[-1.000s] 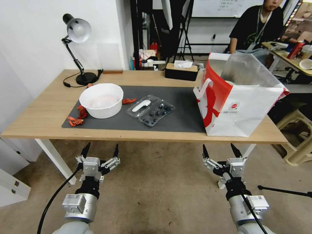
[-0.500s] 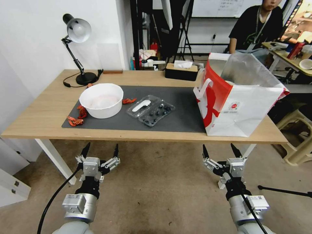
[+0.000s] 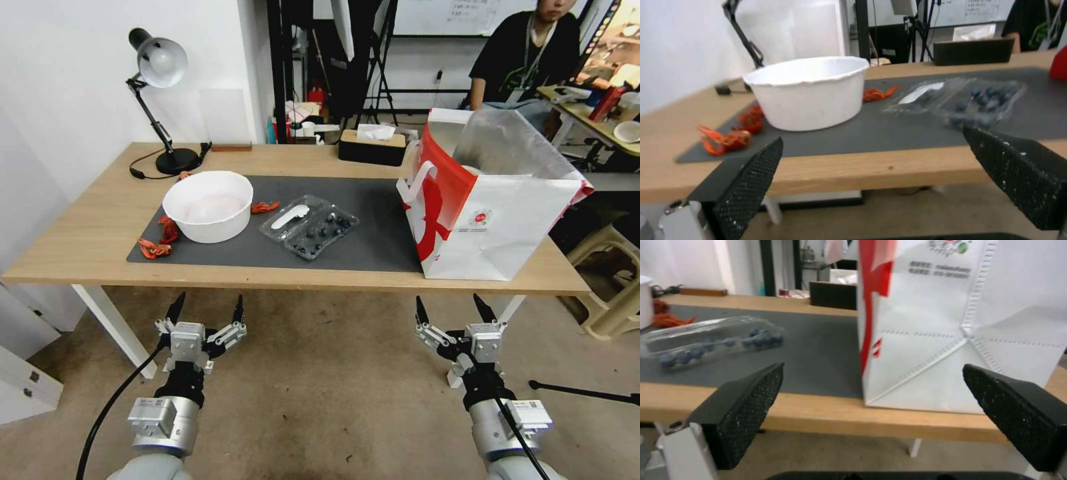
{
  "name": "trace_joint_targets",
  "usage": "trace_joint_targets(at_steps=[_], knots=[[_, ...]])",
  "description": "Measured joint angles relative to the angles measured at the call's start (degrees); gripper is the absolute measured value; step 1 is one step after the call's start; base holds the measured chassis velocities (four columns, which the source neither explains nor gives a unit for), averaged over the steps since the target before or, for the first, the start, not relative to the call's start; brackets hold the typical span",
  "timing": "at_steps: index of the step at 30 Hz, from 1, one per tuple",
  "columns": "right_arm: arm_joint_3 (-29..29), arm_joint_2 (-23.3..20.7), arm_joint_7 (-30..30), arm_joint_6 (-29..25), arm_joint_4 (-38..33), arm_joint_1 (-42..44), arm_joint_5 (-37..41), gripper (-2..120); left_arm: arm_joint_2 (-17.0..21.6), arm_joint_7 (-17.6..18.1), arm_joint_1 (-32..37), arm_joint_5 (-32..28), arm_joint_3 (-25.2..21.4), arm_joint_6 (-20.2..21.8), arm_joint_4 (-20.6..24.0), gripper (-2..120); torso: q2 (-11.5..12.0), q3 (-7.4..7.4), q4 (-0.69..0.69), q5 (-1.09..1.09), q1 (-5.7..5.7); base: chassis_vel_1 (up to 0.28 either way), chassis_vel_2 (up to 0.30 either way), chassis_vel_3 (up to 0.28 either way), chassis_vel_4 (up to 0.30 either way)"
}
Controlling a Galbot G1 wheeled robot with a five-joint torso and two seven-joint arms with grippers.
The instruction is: Close the takeout container lid, then place the container into the takeout bag.
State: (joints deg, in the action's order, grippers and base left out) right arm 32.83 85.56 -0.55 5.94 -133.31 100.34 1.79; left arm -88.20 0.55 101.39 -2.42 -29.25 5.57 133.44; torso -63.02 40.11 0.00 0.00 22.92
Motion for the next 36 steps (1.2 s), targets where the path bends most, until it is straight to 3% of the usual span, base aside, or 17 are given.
trace_joint_targets(at_steps=[1,2,3,9,14,24,28,30,36], knots=[[0.77,-0.24,-0.33,3.30,-0.86,-1.54,0.99,100,-1.52,0.39,-1.18,-1.54,1.53,3.64,1.10,100,0.00,0.00,0.00,0.01,0.00,0.000,0.000,0.000,0.000],[0.77,-0.24,-0.33,3.30,-0.86,-1.54,0.99,100,-1.52,0.39,-1.18,-1.54,1.53,3.64,1.10,100,0.00,0.00,0.00,0.01,0.00,0.000,0.000,0.000,0.000],[1.46,-0.43,-0.63,6.25,-1.63,-2.92,1.90,100,-3.04,0.64,-1.97,-3.01,2.99,6.20,2.25,100,0.00,0.00,-0.01,0.00,0.01,0.000,0.000,0.000,0.000],[3.81,-1.13,-1.63,16.61,-4.36,-7.76,5.05,100,-3.92,0.77,-1.70,-3.86,3.58,4.31,2.59,100,0.00,0.00,0.00,0.00,0.03,0.000,0.000,0.000,0.000],[2.30,-3.25,-2.47,15.95,-4.24,-8.97,10.02,100,-3.93,0.71,-1.49,-3.89,2.75,1.90,2.08,100,0.00,0.00,0.00,0.00,0.02,0.000,0.000,0.000,0.000],[-3.73,-7.74,-6.33,15.44,-2.93,-12.53,14.32,100,-3.93,0.69,-1.86,-4.06,2.17,1.00,0.93,100,0.00,0.00,0.00,0.00,0.01,0.000,0.000,0.000,0.000],[-8.56,-10.20,-9.48,15.82,-1.18,-15.78,16.89,100,-4.01,0.66,-1.95,-4.05,1.85,0.64,0.52,100,0.00,0.00,0.00,0.00,0.01,0.000,0.000,0.000,0.000],[-14.29,-12.03,-13.40,15.79,1.45,-19.54,19.82,100,-4.01,0.66,-2.12,-4.05,1.56,0.50,0.22,100,0.00,0.00,0.00,0.00,0.01,0.000,0.000,0.000,0.000],[-22.27,-13.56,-20.58,15.73,6.51,-26.65,23.19,100,-4.00,0.64,-2.28,-4.03,1.27,0.38,-0.11,100,0.00,0.01,-0.01,-0.01,0.00,0.000,0.000,0.000,0.000]])
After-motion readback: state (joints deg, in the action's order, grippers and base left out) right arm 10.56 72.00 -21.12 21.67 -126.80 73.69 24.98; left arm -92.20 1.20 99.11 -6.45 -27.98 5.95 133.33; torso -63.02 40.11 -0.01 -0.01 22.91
